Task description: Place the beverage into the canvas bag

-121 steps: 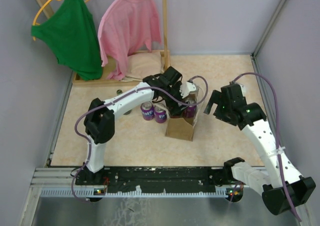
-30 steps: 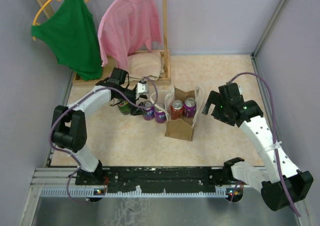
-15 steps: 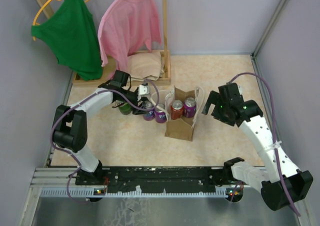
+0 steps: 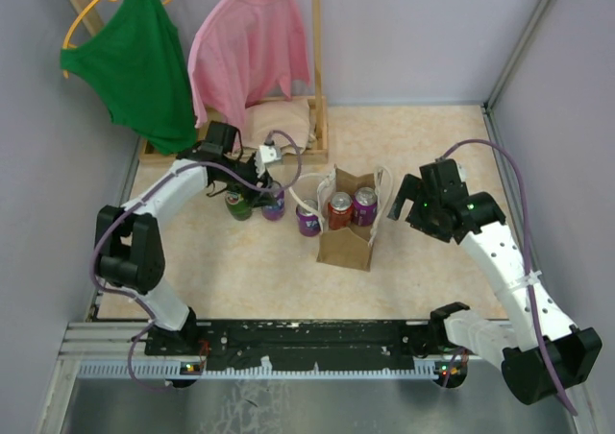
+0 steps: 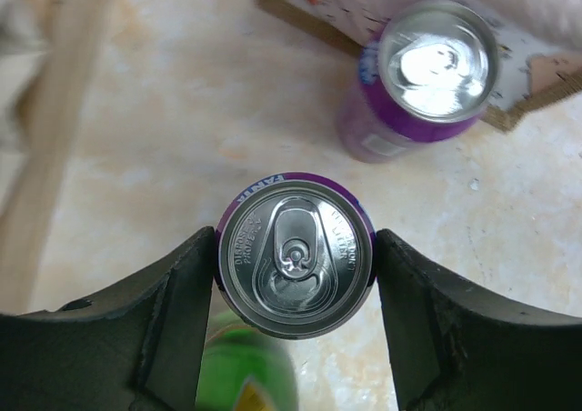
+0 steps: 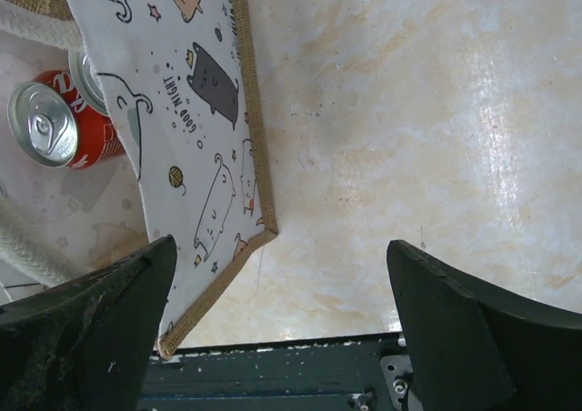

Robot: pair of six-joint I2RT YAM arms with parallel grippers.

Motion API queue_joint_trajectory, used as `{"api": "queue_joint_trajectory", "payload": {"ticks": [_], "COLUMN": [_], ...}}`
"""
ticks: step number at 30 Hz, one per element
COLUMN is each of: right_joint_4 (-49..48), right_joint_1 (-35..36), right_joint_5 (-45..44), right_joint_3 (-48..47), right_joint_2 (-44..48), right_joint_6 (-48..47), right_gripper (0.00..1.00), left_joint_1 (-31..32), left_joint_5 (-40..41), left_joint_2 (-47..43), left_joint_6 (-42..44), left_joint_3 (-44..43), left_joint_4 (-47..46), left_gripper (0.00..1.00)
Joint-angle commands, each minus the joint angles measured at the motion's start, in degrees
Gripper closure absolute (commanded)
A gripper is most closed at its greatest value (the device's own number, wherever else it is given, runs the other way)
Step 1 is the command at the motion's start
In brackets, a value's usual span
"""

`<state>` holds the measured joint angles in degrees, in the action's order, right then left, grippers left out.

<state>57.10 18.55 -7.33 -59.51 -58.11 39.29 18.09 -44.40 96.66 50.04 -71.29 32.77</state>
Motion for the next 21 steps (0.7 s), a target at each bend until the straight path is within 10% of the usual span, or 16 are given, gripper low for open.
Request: {"api": "queue_joint_trajectory", "payload": {"ticks": [1, 8, 21], "right_joint_4": [-1.04, -3.49, -3.03], "right_joint_1": [-0.53, -0.54, -0.53], "right_joint_5": [0.54, 2.03, 1.34], "right_joint_3": [-0.53, -0.11, 1.2], "right_joint_2": [0.97, -0.72, 1.22], "right_joint_6": [0.66, -0.13, 0.67], "right_gripper": [0.01, 0.01, 0.01], "left_joint_1": [-3.01, -3.17, 7.06], "left_joint_5": [2.27, 6.13, -5.83], "left_joint_2": [-7.52, -10.61, -5.37], "left_joint_6": [-9.84, -26.8, -37.67], "left_joint_3": [-8.17, -13.2, -27.43], "left_joint_4": [-4.83, -24.55, -16.97], "left_gripper": [1.0, 1.0, 1.0]}}
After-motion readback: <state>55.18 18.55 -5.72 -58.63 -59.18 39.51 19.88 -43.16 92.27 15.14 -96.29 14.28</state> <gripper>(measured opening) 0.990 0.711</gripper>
